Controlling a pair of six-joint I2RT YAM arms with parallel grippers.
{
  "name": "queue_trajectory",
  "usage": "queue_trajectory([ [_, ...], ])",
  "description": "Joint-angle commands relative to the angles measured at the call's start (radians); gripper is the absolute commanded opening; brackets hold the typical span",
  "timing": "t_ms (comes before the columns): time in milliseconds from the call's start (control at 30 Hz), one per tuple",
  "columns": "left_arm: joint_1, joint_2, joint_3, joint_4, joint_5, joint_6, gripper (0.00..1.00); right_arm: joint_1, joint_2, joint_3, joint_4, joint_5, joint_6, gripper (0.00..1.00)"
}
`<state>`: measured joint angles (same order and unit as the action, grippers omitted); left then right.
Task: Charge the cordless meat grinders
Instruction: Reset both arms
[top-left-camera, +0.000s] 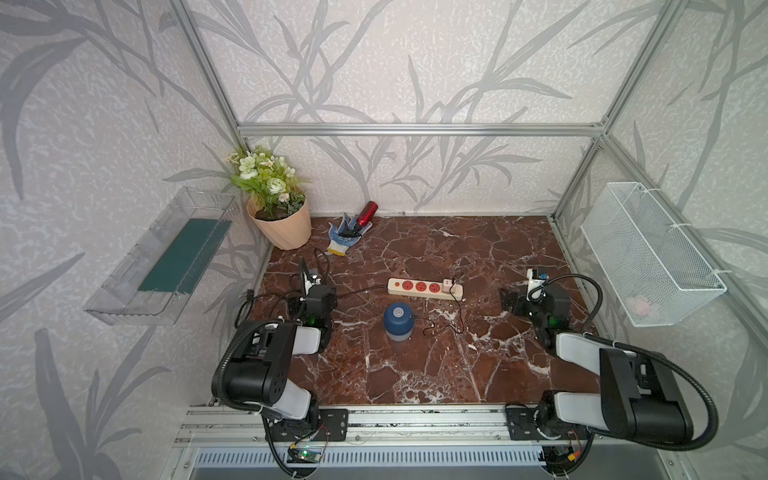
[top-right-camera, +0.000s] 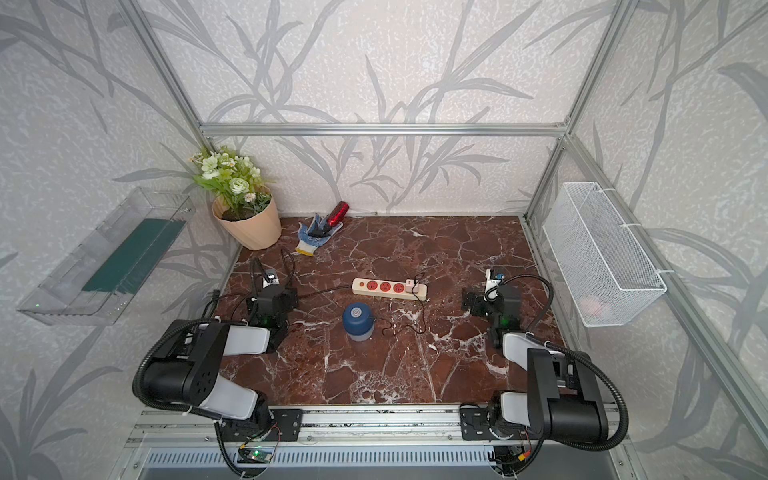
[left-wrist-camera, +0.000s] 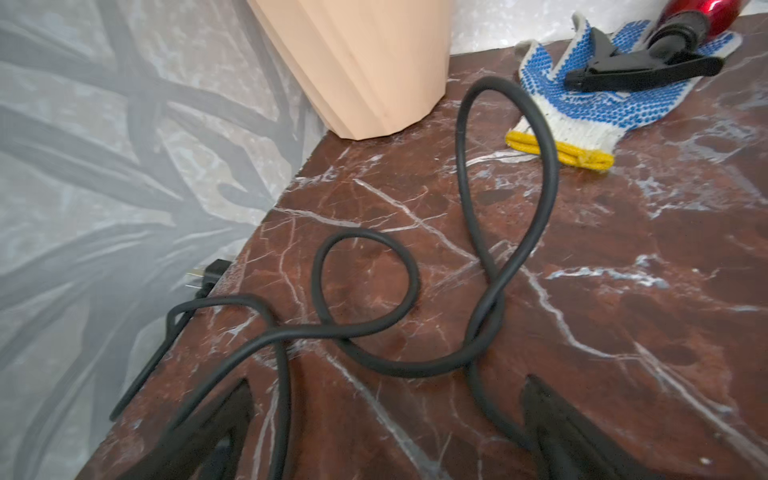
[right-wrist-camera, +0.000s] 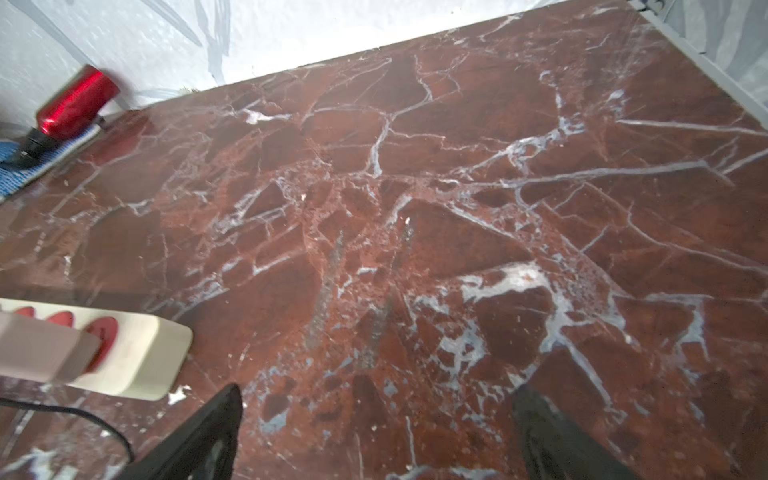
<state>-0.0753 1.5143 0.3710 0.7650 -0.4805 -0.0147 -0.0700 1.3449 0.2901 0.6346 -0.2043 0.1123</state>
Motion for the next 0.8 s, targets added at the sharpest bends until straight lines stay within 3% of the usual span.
queue_trajectory([
  [0, 0.026, 0.014, 0.031, 0.110, 0.091, -0.035, 0.99, 0.019, 0.035, -0.008, 0.280, 0.056, -0.080, 0.99],
  [100, 0.020, 0.072, -0.021, 0.274, 0.101, -0.008, 0.99, 0.057, 0.201, -0.054, 0.542, 0.009, -0.137, 0.99],
  [167, 0.015, 0.044, -0.024, 0.226, 0.108, -0.012, 0.99, 0.138, 0.268, -0.051, 0.632, 0.108, -0.193, 0.99],
  [267, 0.009, 0.079, -0.056, 0.351, 0.118, 0.022, 0.99, 0.159, 0.164, 0.018, 0.345, 0.160, -0.212, 0.99],
  [400, 0.006, 0.076, -0.043, 0.324, 0.109, 0.017, 0.99, 0.168, 0.224, 0.020, 0.433, 0.156, -0.221, 0.99],
  [600, 0.020, 0.068, -0.023, 0.266, 0.126, 0.000, 0.99, 0.175, 0.192, 0.067, 0.289, 0.165, -0.227, 0.99],
  [767, 0.023, 0.067, -0.022, 0.262, 0.131, -0.003, 0.99, 0.176, 0.189, 0.066, 0.291, 0.149, -0.232, 0.99],
])
